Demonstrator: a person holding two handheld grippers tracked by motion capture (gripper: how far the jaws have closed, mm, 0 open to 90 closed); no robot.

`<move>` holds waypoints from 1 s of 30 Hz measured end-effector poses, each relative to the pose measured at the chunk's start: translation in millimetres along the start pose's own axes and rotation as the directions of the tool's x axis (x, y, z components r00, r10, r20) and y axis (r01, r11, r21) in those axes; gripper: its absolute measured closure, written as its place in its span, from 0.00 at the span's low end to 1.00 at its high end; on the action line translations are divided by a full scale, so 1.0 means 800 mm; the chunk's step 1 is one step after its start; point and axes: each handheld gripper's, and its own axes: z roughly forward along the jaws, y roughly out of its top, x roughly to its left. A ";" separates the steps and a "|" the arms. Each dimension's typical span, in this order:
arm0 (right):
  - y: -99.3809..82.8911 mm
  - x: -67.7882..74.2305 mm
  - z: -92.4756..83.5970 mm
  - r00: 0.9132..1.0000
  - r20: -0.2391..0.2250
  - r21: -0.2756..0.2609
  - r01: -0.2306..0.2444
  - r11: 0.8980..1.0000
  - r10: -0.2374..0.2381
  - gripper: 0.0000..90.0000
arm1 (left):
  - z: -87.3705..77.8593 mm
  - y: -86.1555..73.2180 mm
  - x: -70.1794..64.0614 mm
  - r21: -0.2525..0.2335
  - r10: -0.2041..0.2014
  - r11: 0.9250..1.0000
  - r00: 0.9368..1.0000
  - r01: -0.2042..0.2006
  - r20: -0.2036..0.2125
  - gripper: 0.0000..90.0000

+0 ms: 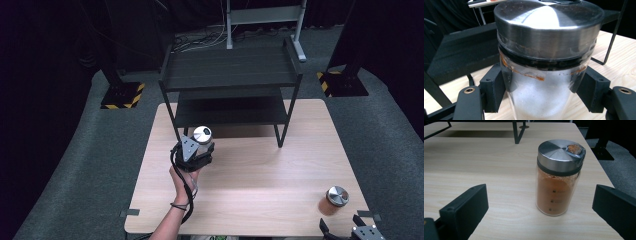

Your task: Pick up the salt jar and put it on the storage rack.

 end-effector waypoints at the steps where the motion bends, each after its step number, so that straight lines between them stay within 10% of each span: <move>1: 0.000 0.000 0.000 1.000 0.000 0.000 -0.001 1.000 0.001 0.00 | 0.001 0.003 0.001 -0.002 0.003 1.000 1.000 -0.003 0.000 0.34; 30: -0.001 -0.004 -0.001 1.000 0.010 0.006 -0.006 1.000 0.005 0.00 | 0.062 0.094 0.031 0.047 -0.045 0.998 0.998 0.048 -0.053 0.35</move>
